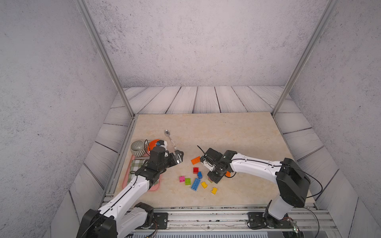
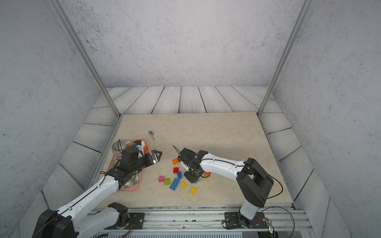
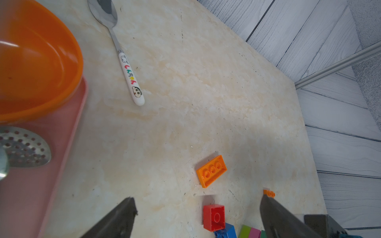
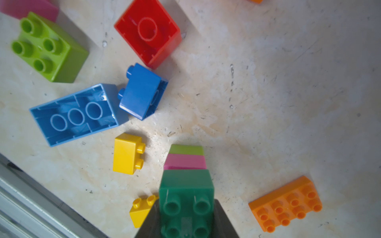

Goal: Assemble the letter p with lego
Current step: Assemble the lego brick with the lego brick.

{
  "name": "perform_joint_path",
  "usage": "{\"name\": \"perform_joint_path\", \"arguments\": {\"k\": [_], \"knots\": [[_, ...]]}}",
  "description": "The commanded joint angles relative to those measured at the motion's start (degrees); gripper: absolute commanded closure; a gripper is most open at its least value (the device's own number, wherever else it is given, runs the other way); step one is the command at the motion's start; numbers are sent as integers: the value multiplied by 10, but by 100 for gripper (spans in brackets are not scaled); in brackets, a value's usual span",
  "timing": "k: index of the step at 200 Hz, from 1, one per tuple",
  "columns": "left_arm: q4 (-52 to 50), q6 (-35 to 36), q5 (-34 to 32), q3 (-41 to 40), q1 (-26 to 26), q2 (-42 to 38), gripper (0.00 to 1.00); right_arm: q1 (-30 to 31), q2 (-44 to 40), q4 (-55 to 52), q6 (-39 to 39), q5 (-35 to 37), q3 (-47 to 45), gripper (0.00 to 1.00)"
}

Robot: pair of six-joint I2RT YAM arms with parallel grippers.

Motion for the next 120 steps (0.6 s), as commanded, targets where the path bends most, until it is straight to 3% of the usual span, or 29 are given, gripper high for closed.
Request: {"name": "perform_joint_path", "arguments": {"k": [1, 45, 120], "knots": [[4, 10, 0, -5, 4, 1, 2, 6, 18, -38, -6, -4, -12, 100], [4, 11, -2, -5, 4, 1, 2, 6, 16, -37, -20, -22, -13, 100], [3, 11, -5, -6, 4, -2, 2, 8, 45, -47, -11, 13, -23, 100]]}}
